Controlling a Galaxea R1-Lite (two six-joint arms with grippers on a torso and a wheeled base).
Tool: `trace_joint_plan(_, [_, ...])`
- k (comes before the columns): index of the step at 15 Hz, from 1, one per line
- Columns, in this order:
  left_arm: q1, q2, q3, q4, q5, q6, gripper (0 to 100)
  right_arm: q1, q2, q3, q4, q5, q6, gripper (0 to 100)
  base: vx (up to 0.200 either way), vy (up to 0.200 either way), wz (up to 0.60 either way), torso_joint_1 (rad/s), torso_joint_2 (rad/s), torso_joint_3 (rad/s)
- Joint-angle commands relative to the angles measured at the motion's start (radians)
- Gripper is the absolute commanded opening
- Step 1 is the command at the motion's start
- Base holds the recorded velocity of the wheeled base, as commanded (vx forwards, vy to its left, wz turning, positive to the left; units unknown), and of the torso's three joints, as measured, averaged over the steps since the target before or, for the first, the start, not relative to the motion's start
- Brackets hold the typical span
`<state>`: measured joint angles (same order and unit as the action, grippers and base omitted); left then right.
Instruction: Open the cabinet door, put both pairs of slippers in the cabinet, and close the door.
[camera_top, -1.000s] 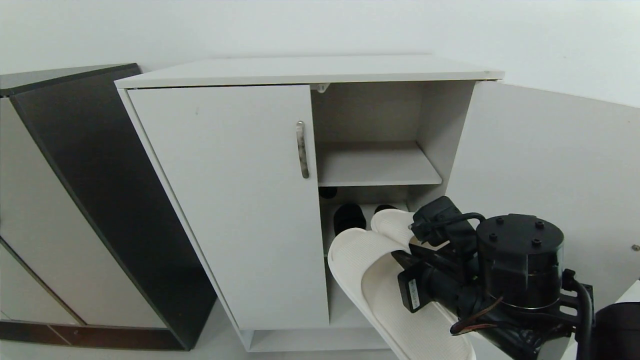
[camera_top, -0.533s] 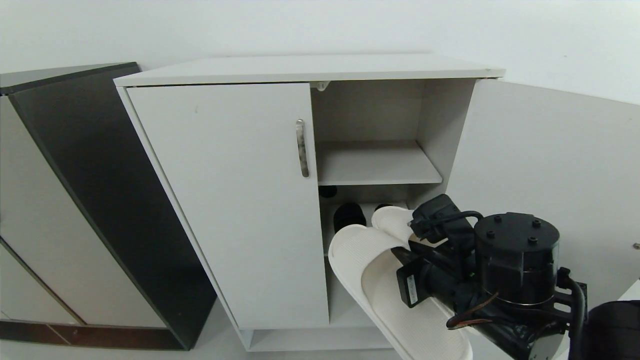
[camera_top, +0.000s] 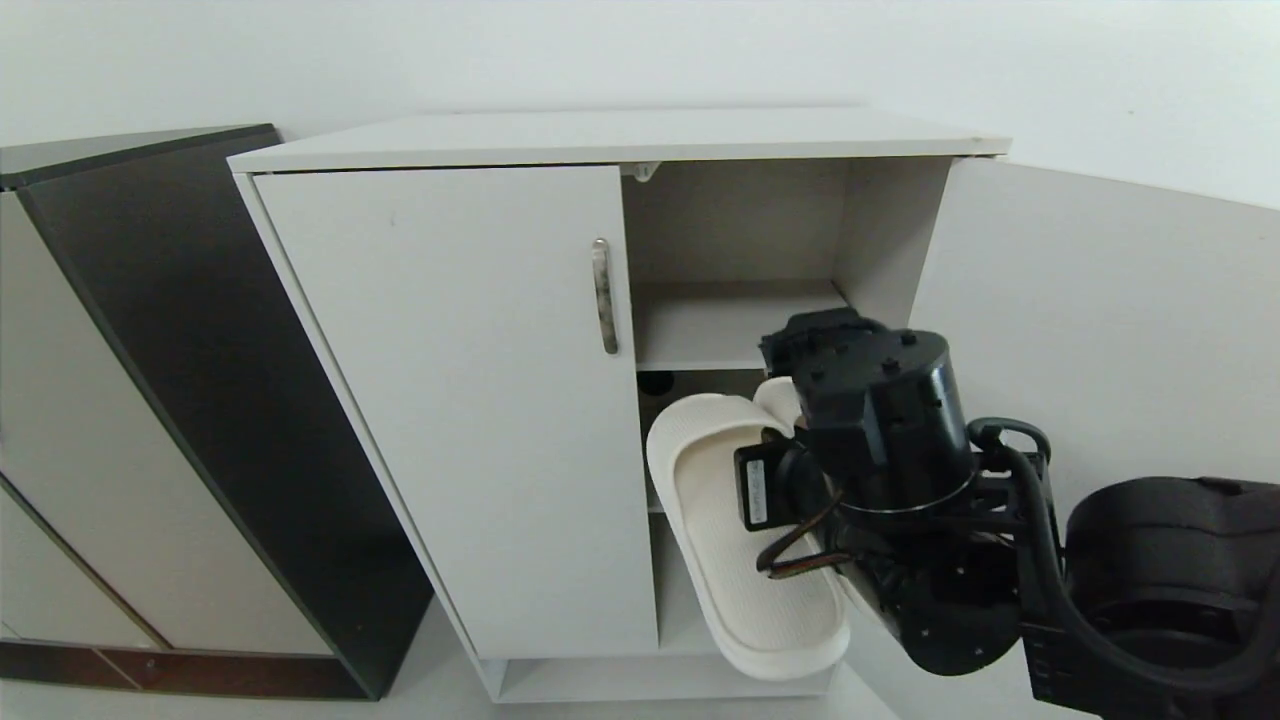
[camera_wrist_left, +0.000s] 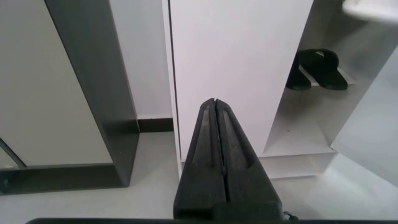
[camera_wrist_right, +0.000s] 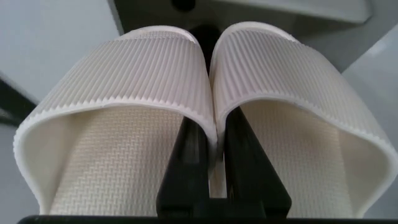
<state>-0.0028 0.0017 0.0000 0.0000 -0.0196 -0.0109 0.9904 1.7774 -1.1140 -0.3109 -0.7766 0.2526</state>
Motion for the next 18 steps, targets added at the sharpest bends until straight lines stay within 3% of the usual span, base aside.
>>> trace_joint_plan(1, [0.000, 0.000, 0.000, 0.000, 0.000, 0.000, 0, 0.022, 0.051, -0.128, 0.036, -0.086, 0.028, 0, 0.000, 0.000, 0.00, 0.000, 0.00, 0.000])
trace_joint_plan(10, [0.000, 0.000, 0.000, 0.000, 0.000, 0.002, 0, -0.049, 0.089, -0.133, 0.035, -0.121, 0.025, 0, 0.000, 0.000, 0.00, 0.000, 0.00, 0.000])
trace_joint_plan(18, [0.000, 0.000, 0.000, 0.000, -0.002, 0.002, 0, -0.058, 0.092, -0.136, 0.032, -0.122, 0.027, 0, 0.200, 0.000, 0.00, 0.000, 0.00, 0.006])
